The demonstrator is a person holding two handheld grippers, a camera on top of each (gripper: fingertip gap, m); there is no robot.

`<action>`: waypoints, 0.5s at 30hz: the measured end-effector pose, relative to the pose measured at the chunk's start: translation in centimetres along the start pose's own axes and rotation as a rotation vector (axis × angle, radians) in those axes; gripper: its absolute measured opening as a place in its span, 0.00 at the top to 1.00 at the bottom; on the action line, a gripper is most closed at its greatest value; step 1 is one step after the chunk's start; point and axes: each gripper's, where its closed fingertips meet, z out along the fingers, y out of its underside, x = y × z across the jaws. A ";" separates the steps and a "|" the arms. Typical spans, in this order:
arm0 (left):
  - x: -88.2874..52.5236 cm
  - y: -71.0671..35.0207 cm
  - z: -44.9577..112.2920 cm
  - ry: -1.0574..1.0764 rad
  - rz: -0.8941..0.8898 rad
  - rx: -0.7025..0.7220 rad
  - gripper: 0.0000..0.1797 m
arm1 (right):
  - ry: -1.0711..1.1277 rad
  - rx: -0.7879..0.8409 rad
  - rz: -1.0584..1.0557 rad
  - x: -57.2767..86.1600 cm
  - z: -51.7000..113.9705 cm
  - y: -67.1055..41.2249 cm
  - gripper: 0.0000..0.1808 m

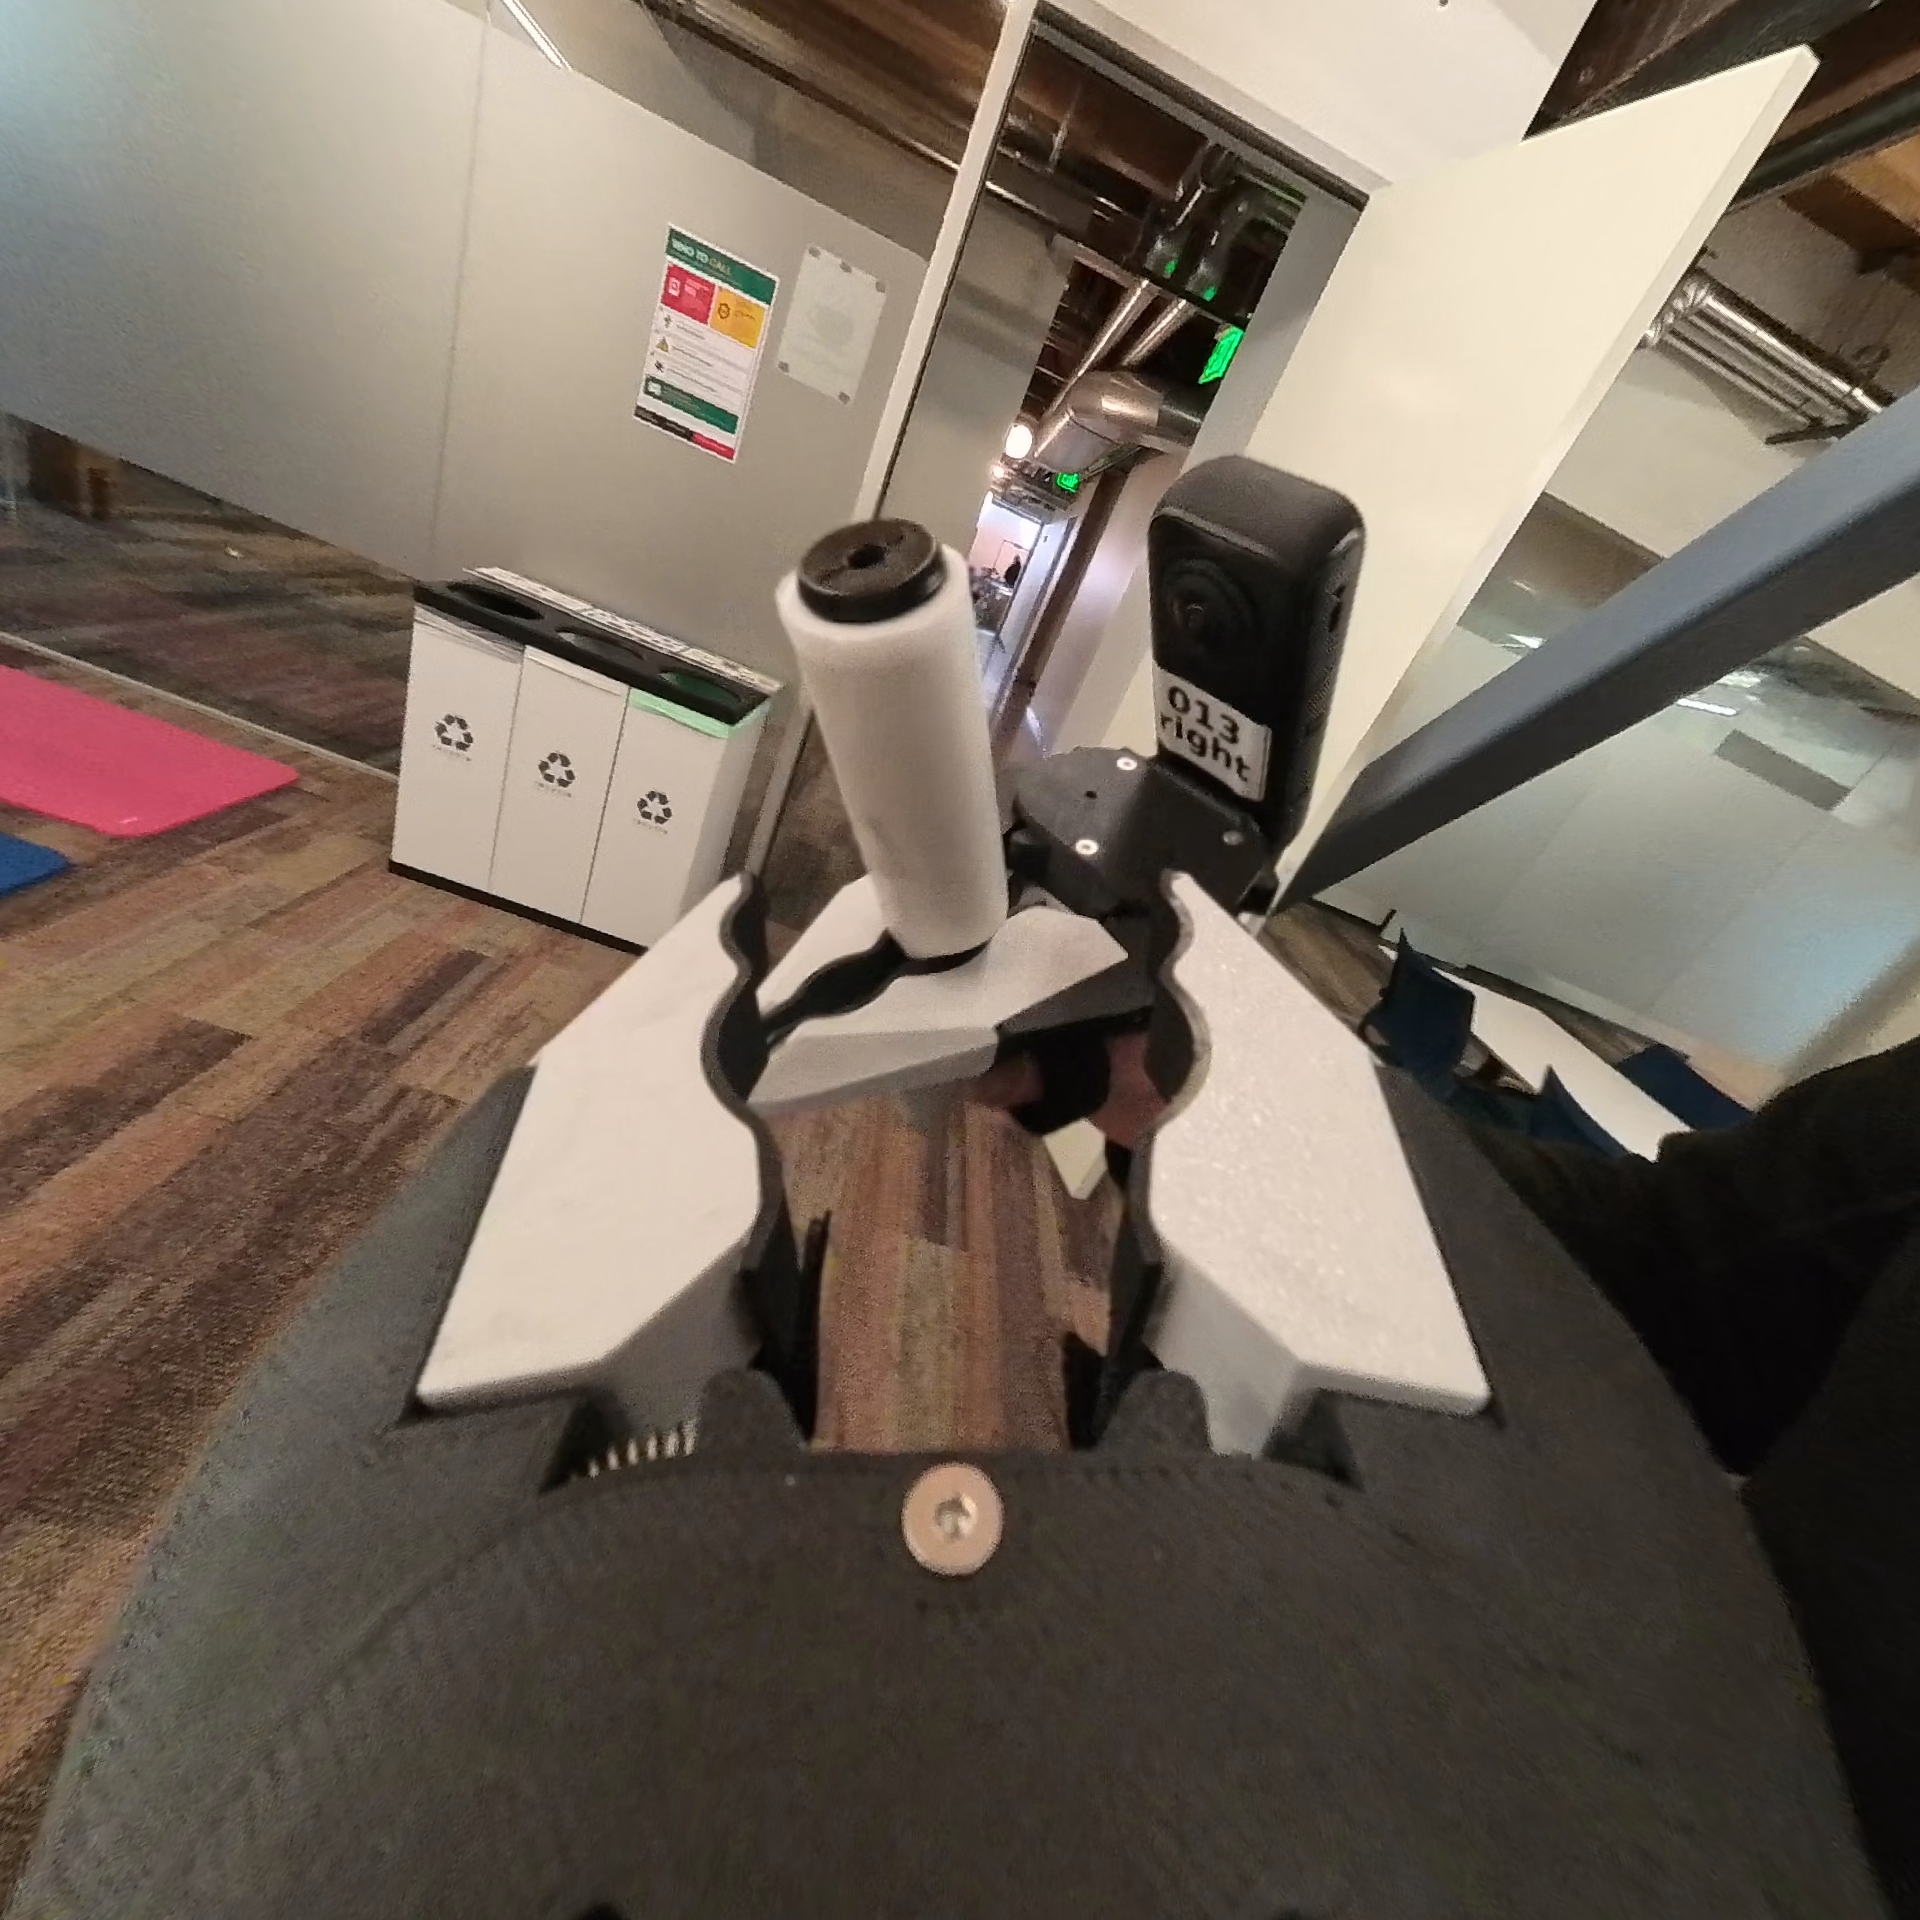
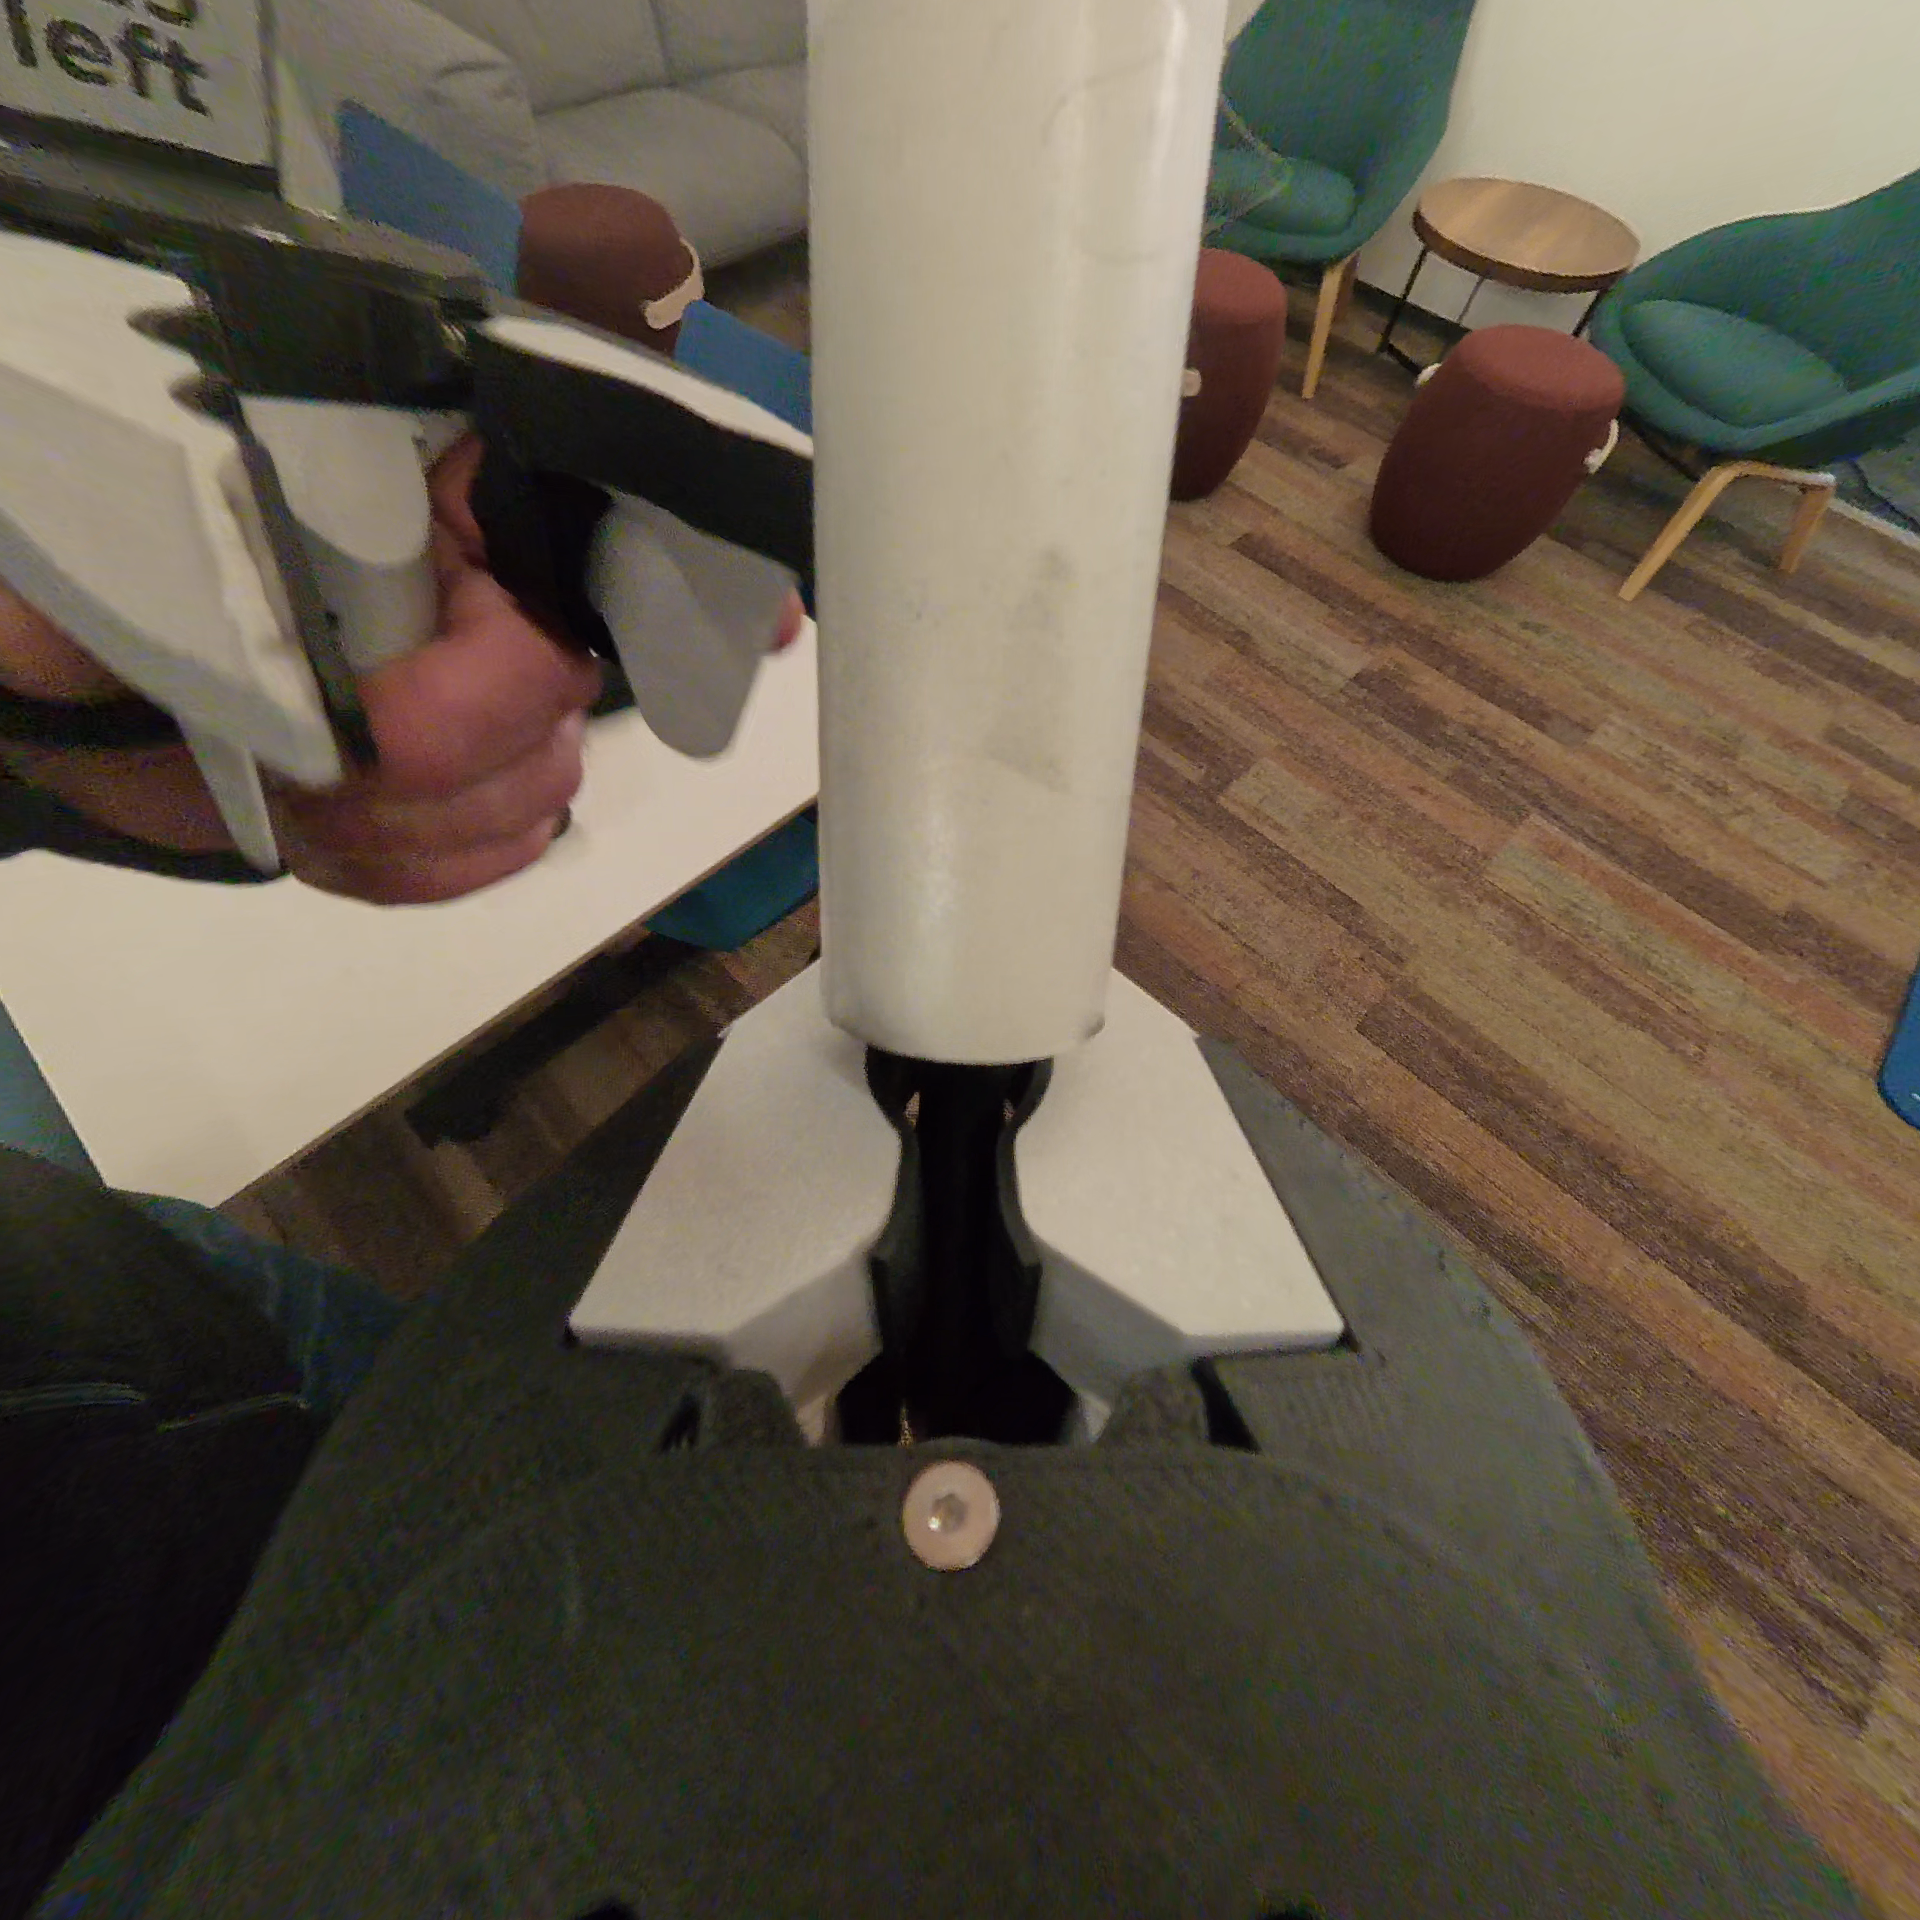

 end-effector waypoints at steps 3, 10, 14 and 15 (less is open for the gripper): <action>-1.8 -0.5 -1.0 -0.070 0.045 -0.002 0.65 | 0.041 0.003 0.014 1.6 -1.4 0.3 1.00; -13.6 0.7 -1.4 -0.462 0.179 -0.160 1.00 | 0.086 -0.100 -0.058 2.0 -2.9 1.0 1.00; -19.9 1.9 1.1 -0.593 0.237 -0.260 1.00 | 0.007 -0.189 -0.071 -0.9 -0.3 1.9 1.00; -20.8 2.1 2.1 -0.597 0.211 -0.265 1.00 | -0.015 -0.220 -0.066 -1.6 0.7 2.4 1.00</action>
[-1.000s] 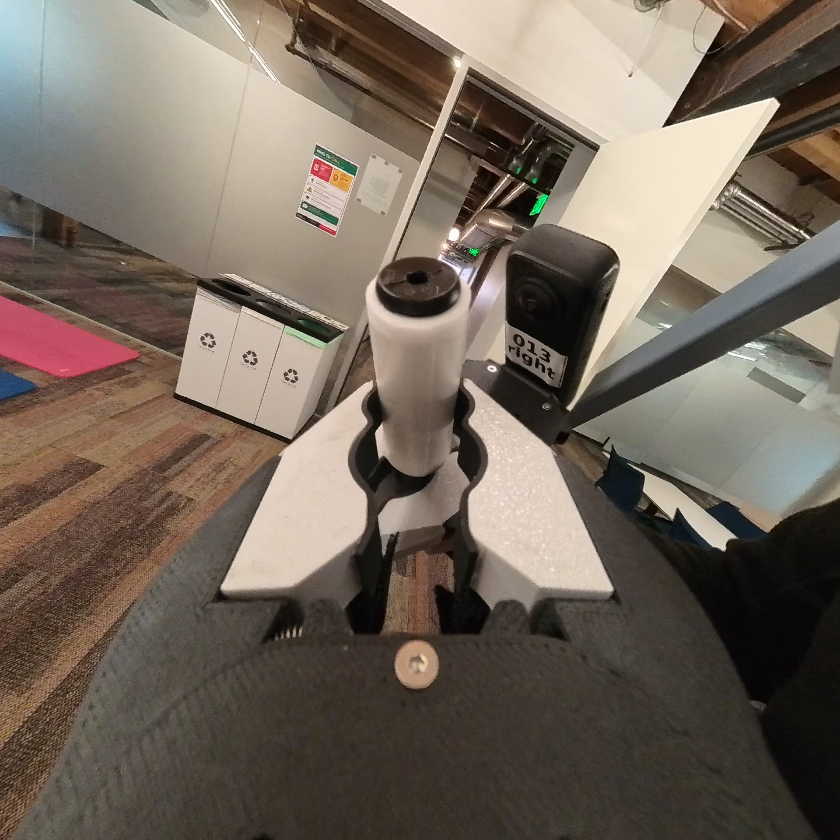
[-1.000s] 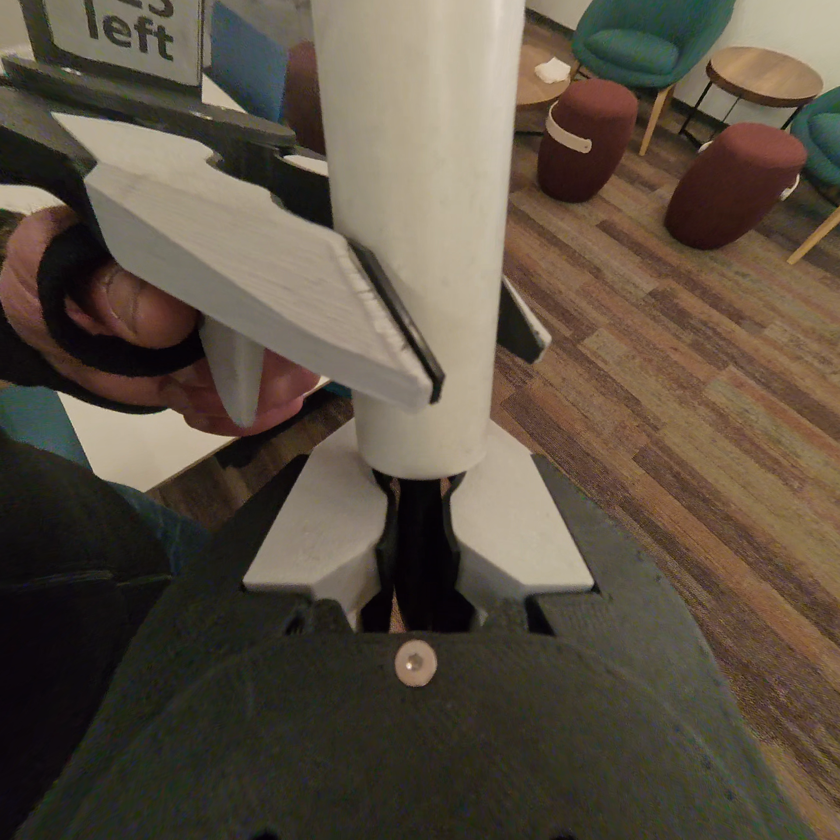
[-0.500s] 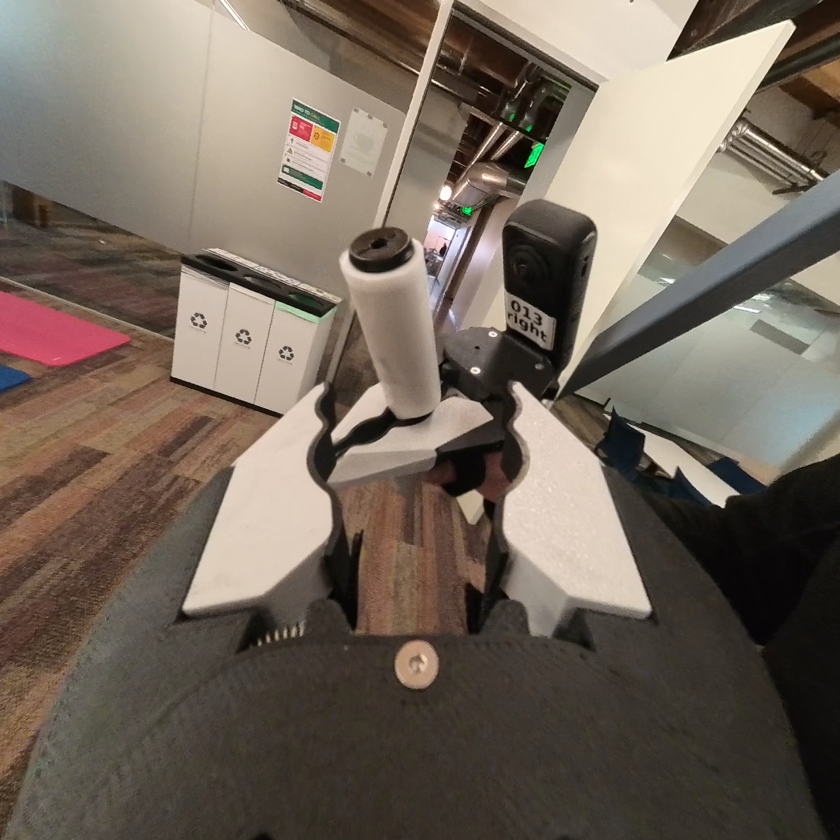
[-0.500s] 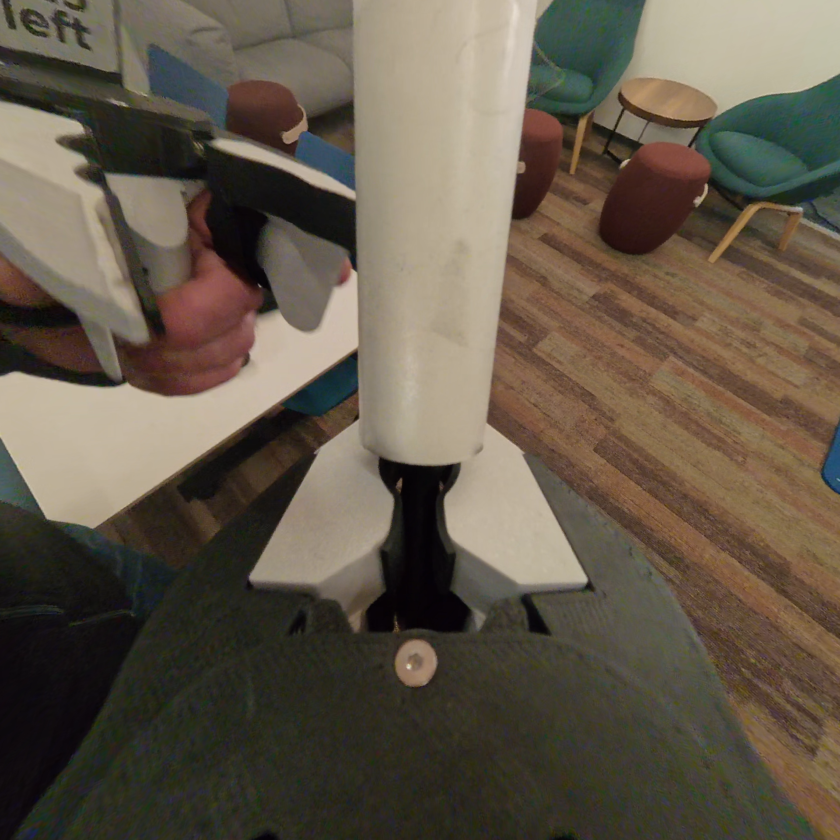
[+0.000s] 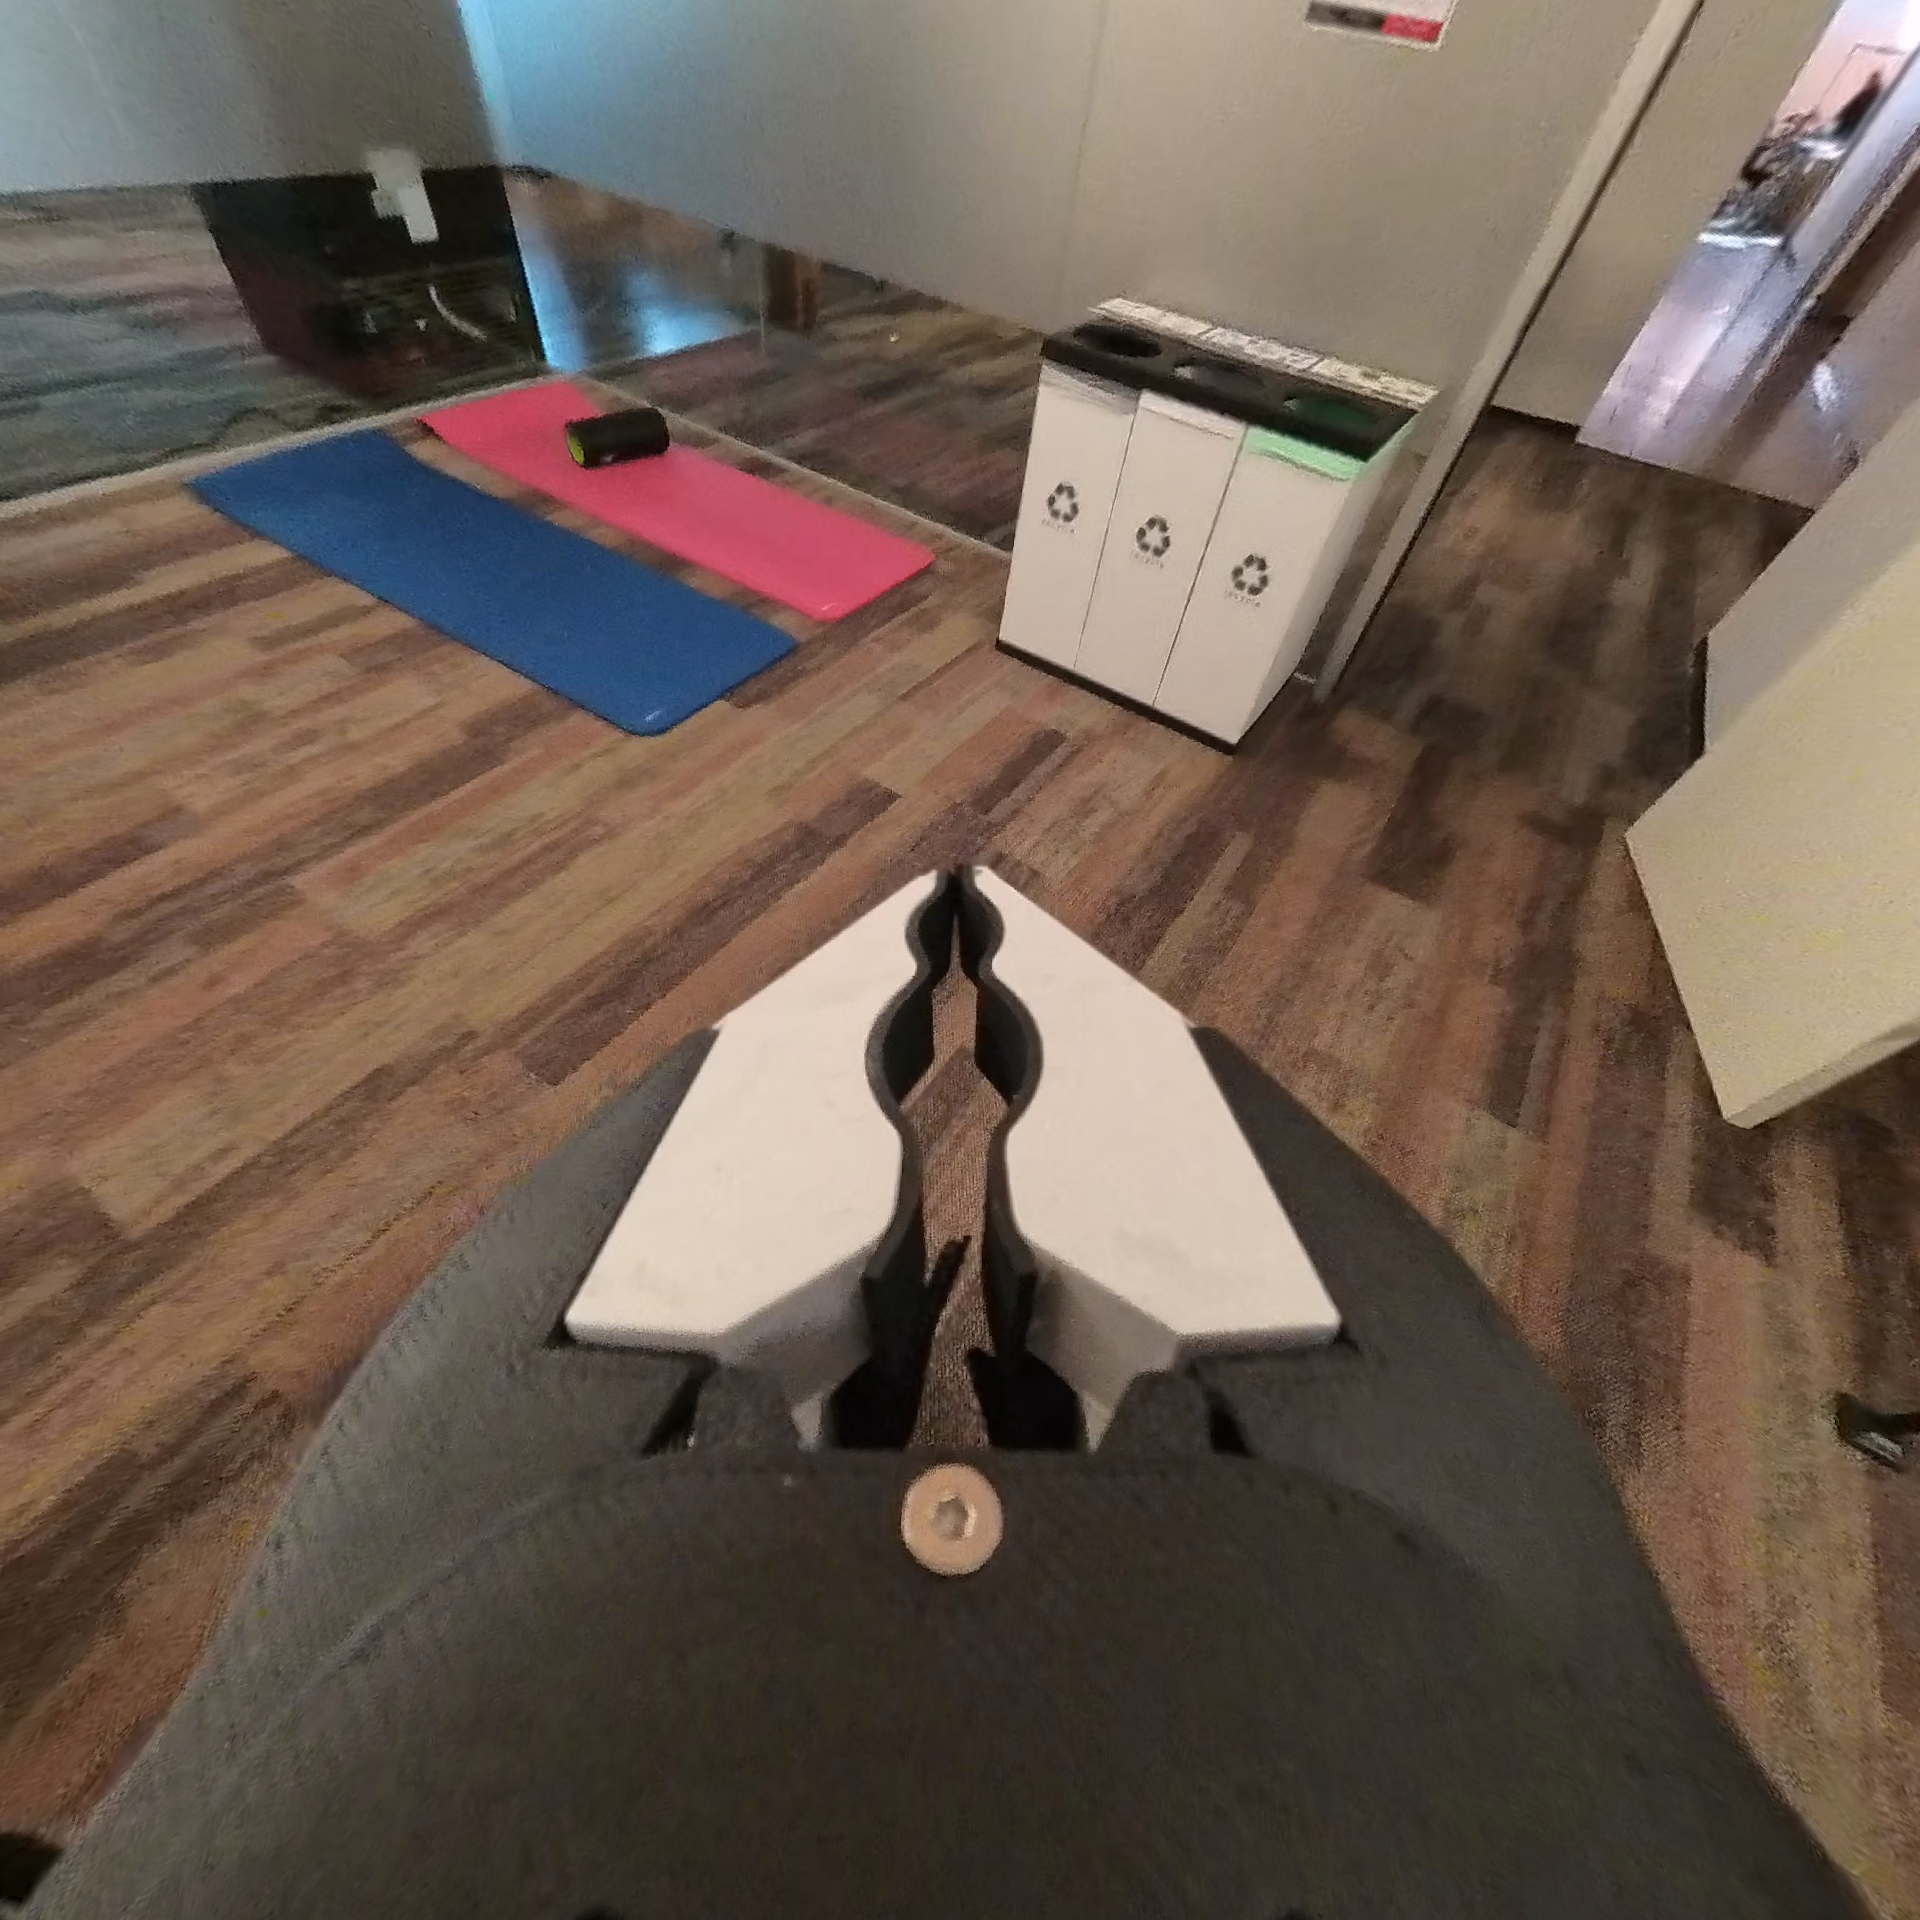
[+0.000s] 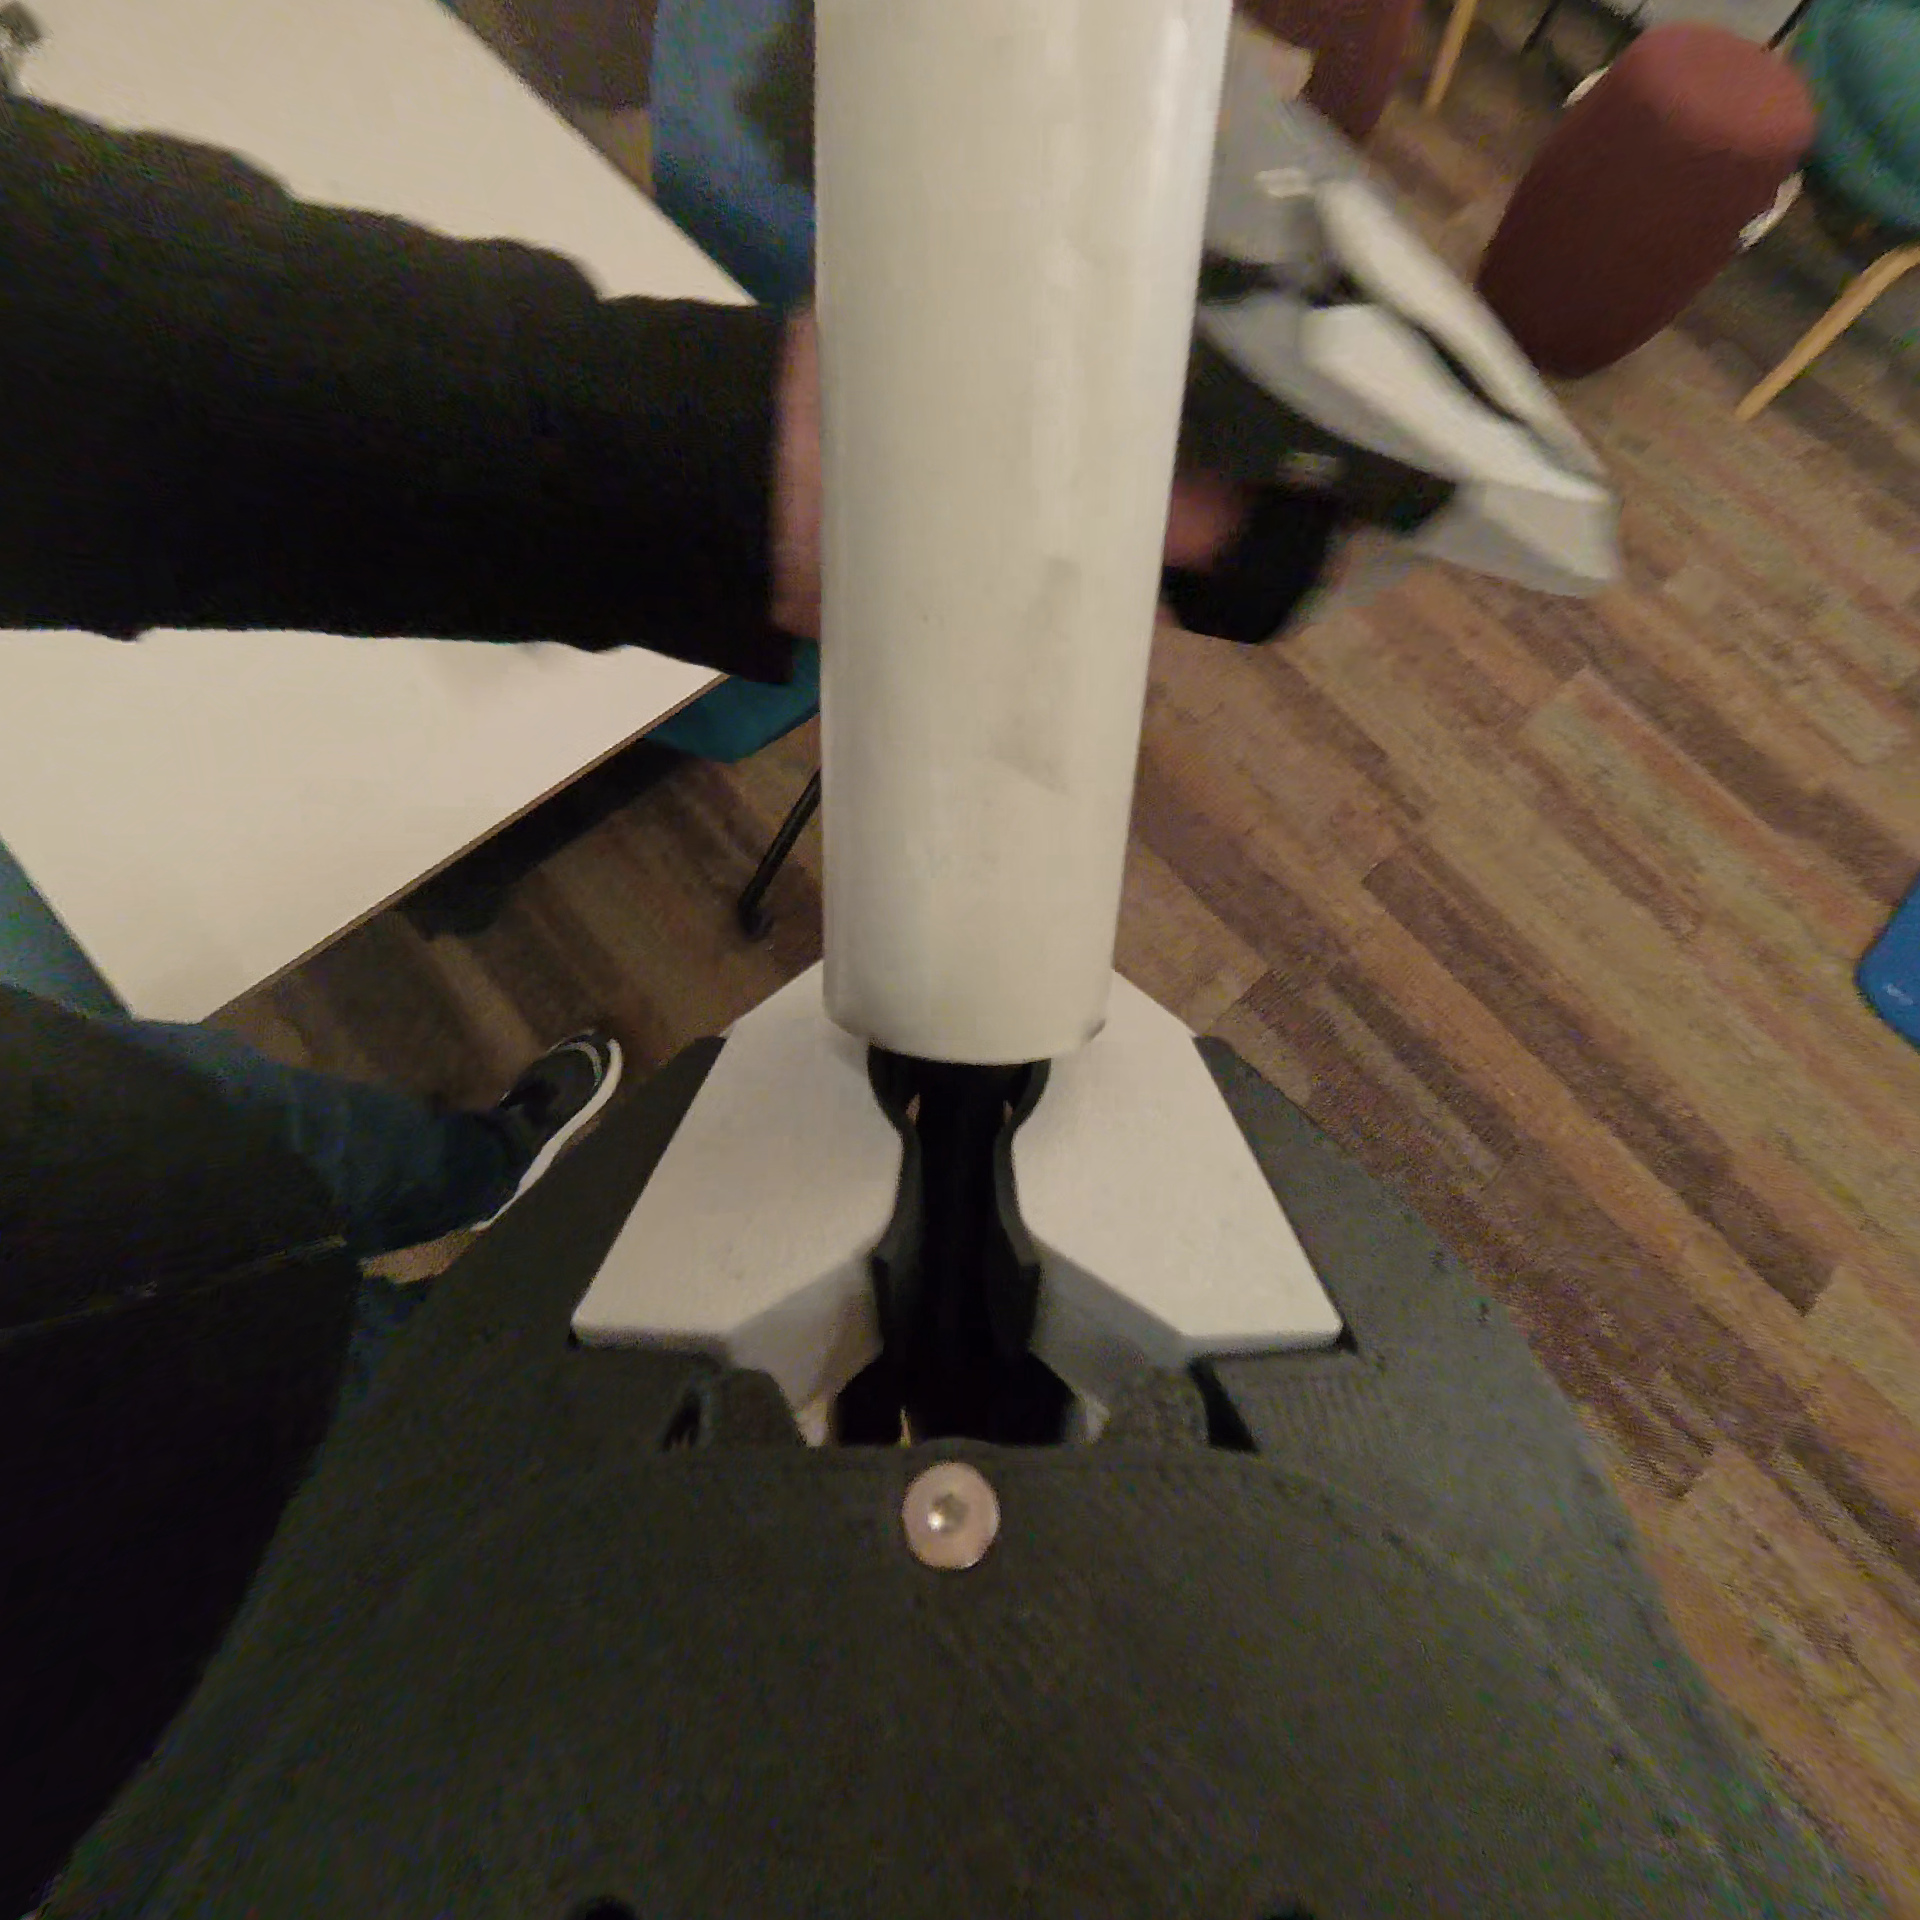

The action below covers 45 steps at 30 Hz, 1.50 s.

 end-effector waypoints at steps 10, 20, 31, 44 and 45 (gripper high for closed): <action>-0.2 6.4 10.8 -0.104 0.258 -0.312 1.00 | -0.139 -0.240 -0.040 -5.8 8.5 3.0 1.00; -1.8 13.1 12.1 -0.108 0.369 -0.509 1.00 | -0.315 -0.248 -0.187 -13.7 6.1 1.5 1.00; -0.5 10.4 9.6 0.036 0.084 -0.369 0.97 | -0.427 -0.108 0.078 -8.4 6.6 1.5 1.00; 0.7 2.1 -10.4 0.591 -0.514 0.076 0.57 | -0.184 -0.066 0.097 -0.7 3.0 1.8 1.00; 1.3 1.7 -12.0 0.614 -0.500 0.099 0.52 | -0.168 -0.075 0.092 -0.5 2.9 1.7 1.00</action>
